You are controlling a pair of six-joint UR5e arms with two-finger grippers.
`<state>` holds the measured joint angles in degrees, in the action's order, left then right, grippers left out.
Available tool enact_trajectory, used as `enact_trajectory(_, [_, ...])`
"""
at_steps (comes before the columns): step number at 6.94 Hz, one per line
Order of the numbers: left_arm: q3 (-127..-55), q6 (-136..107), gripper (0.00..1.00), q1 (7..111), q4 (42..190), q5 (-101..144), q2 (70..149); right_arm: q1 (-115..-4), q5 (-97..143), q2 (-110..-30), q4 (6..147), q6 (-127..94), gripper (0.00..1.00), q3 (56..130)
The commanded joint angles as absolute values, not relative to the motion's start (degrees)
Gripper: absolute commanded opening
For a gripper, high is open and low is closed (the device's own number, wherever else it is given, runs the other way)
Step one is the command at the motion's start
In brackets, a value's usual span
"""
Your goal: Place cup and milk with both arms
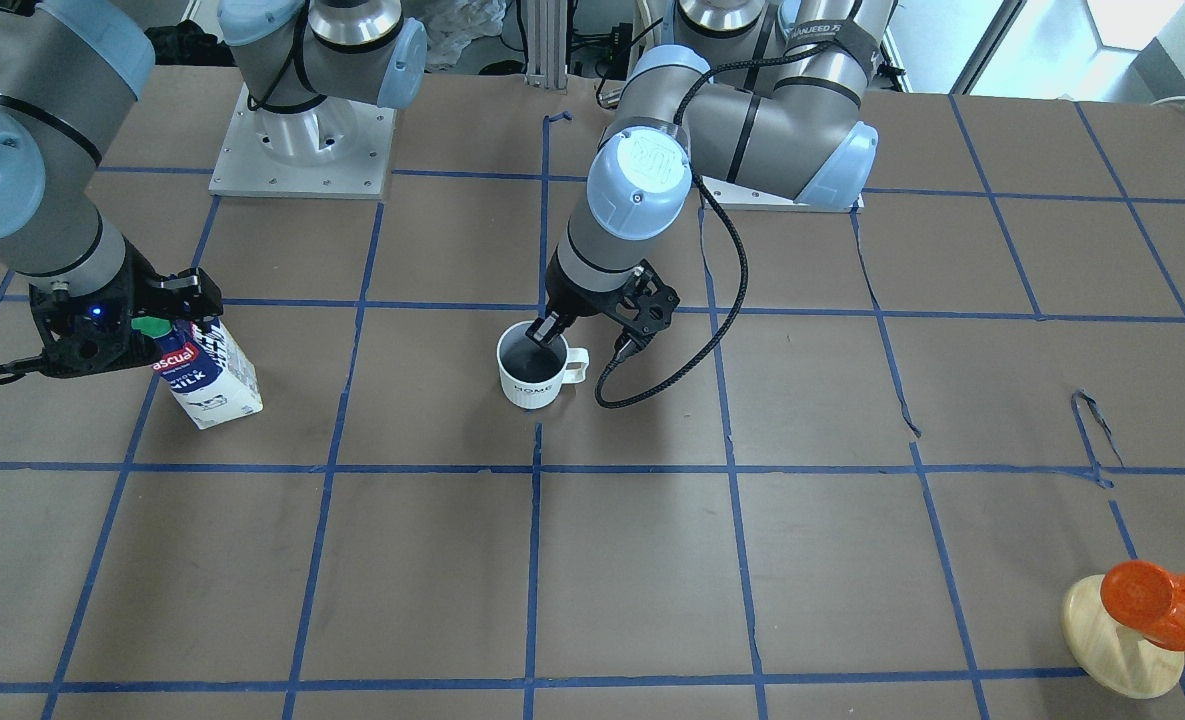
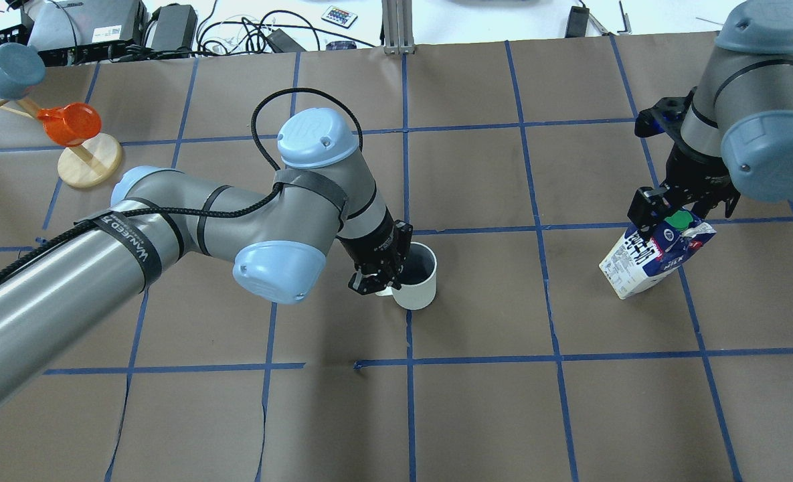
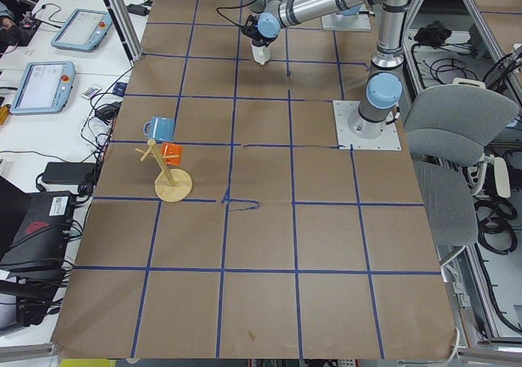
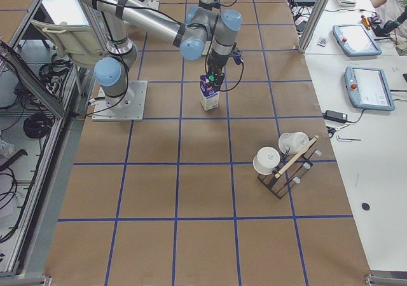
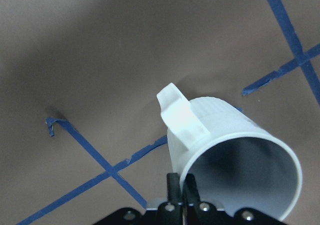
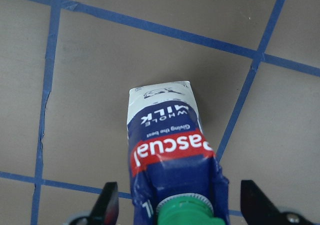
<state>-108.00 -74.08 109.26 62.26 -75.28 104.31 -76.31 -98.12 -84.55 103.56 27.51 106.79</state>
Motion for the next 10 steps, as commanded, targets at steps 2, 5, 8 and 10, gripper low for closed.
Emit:
enact_trajectory(2, [-105.75,-76.30,1.00,108.99,61.35,-75.41,102.49,-76.29,-97.65,-85.07,104.77,26.99,0.87,106.44])
enact_trajectory(5, [-96.87,-66.87,1.00,101.98,61.51,-80.07,100.56,-76.11,-97.82,-85.25,102.15,26.72,0.83,106.87])
enact_trajectory(8, [-93.27,-45.78,1.00,95.21,72.39,-80.15,95.20,-76.20,-97.91,-85.34,101.87,26.72,0.41,106.44])
enact_trajectory(10, [-90.63,-30.76,1.00,91.16,80.99,-80.94,92.65,-76.29,-98.09,-85.34,101.43,26.72,0.20,105.30])
